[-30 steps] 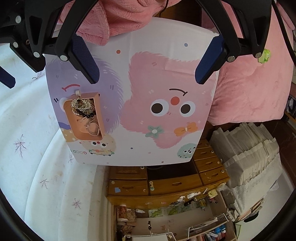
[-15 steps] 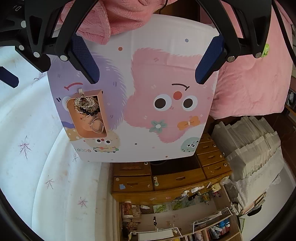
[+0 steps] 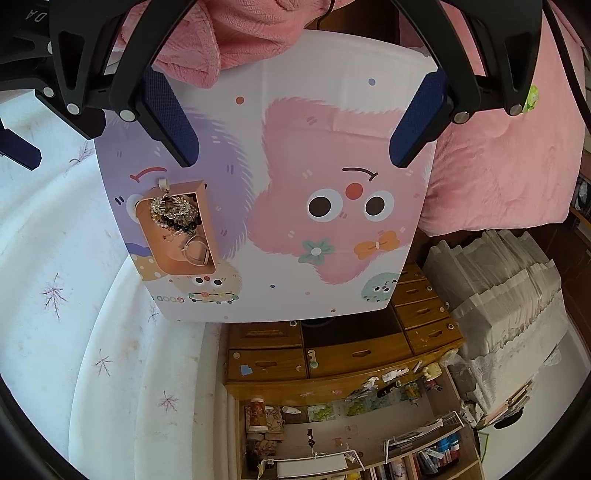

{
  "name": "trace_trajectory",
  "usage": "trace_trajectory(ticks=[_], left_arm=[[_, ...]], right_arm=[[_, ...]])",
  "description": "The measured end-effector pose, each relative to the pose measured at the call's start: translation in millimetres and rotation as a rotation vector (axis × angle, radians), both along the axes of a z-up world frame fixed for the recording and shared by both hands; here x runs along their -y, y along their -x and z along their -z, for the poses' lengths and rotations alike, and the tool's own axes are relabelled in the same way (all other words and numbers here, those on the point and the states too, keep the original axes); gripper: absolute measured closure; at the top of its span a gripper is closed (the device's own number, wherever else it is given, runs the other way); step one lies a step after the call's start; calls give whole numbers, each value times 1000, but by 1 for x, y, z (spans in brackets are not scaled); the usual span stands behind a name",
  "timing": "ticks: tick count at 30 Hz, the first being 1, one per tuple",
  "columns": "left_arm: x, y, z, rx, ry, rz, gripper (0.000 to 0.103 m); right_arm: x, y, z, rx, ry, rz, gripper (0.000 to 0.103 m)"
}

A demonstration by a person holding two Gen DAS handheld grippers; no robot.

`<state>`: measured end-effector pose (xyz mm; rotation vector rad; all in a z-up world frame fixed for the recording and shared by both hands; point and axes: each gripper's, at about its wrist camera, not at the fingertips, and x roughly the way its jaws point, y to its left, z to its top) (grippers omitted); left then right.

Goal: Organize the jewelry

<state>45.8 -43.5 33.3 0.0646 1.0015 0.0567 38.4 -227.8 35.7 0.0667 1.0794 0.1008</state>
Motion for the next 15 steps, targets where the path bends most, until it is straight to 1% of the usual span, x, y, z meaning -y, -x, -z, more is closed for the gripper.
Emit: trace_trajectory(ticks=[15], left_arm=[[0,6,2,-8,3,0,1]], right_arm=[[-1,5,5,-20,3,12,0]])
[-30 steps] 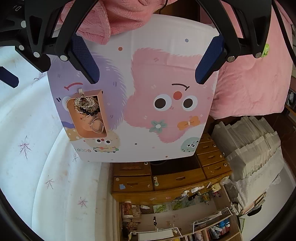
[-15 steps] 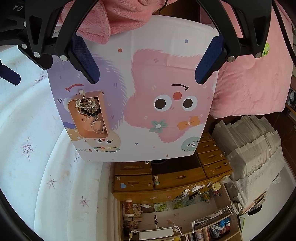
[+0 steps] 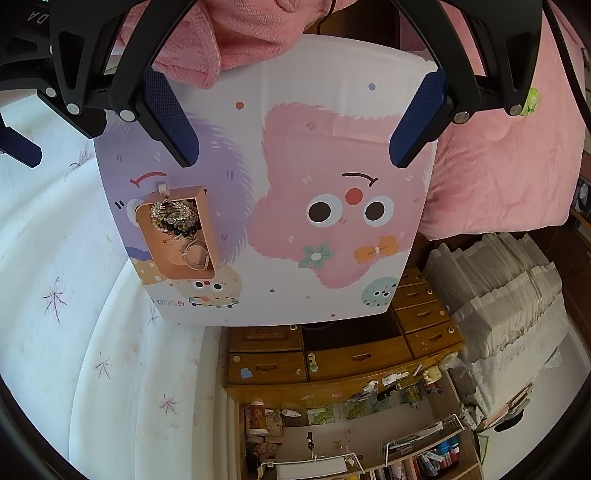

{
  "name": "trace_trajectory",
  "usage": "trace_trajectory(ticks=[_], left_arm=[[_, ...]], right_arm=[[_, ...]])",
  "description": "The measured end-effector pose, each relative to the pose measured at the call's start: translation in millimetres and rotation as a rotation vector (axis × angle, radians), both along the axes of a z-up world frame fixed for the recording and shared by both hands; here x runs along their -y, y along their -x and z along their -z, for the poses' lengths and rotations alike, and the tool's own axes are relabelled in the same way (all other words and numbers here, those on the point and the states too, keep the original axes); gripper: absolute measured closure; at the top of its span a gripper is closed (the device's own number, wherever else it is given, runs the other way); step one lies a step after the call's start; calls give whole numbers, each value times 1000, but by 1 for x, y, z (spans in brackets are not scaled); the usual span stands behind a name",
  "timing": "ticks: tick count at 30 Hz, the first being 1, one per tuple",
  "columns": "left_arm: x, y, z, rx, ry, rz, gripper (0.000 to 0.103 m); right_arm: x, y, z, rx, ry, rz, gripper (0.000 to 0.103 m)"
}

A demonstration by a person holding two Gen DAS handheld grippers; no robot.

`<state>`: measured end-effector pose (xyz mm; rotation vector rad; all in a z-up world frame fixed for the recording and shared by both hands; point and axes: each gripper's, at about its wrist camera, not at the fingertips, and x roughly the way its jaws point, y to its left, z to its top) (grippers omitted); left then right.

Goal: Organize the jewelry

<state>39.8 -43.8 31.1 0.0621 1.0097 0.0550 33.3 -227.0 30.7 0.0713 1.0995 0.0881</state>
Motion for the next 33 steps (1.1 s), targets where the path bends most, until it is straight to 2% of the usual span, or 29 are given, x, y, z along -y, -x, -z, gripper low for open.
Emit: trace_trajectory(ticks=[33], left_arm=[[-1,1,-3,-6,12,-13,1]], right_arm=[[2,3,7,-21,6,5,0]])
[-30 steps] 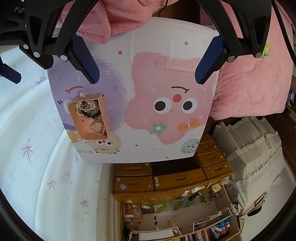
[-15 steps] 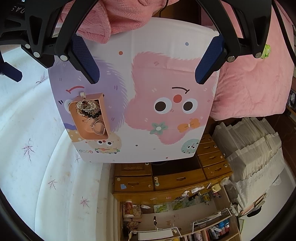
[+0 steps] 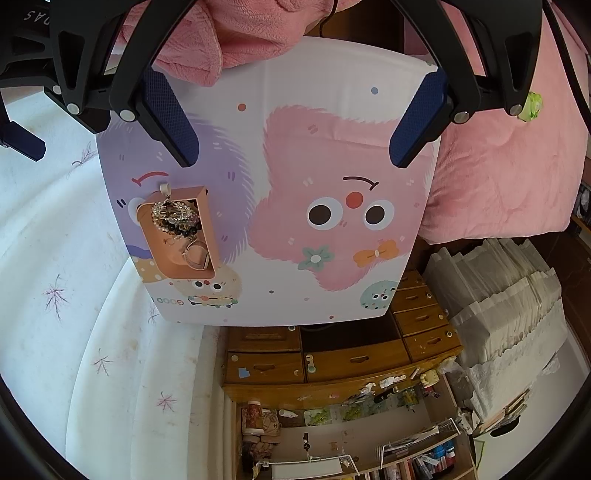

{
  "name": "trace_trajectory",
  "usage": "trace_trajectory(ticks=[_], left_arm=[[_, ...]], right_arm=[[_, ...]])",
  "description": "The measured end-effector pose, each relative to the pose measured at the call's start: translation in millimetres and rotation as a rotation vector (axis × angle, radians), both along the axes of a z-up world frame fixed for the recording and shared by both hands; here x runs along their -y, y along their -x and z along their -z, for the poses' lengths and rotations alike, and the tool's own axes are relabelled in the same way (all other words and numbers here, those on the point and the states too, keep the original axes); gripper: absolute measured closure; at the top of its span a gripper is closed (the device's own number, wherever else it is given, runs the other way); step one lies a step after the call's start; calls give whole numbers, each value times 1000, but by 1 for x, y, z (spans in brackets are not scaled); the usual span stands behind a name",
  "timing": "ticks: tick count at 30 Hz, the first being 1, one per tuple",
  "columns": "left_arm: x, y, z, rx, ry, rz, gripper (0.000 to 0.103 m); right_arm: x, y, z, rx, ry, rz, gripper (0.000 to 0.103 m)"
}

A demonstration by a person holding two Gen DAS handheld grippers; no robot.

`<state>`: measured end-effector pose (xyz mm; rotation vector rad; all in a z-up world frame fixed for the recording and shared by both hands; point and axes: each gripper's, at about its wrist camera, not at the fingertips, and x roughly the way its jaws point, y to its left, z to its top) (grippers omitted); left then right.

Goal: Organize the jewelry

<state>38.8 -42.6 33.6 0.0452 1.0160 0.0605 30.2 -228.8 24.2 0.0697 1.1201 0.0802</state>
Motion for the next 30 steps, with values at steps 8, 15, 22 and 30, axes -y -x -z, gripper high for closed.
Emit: trace_trajectory(ticks=[8,15,22,30], left_arm=[[2,-1,3,-4,2,-4,1],[3,-1,4,-3,5,-6,1],[3,-1,4,-2,5,-6,1],[6,-9,6,2,10,0,1]], right_arm=[[0,0,1,-2,0,0,0],[1,0,1,-3,-1,0,0],[3,0,6,-11,-3,1,0],[5,-2,6,-13,-4,2,0]])
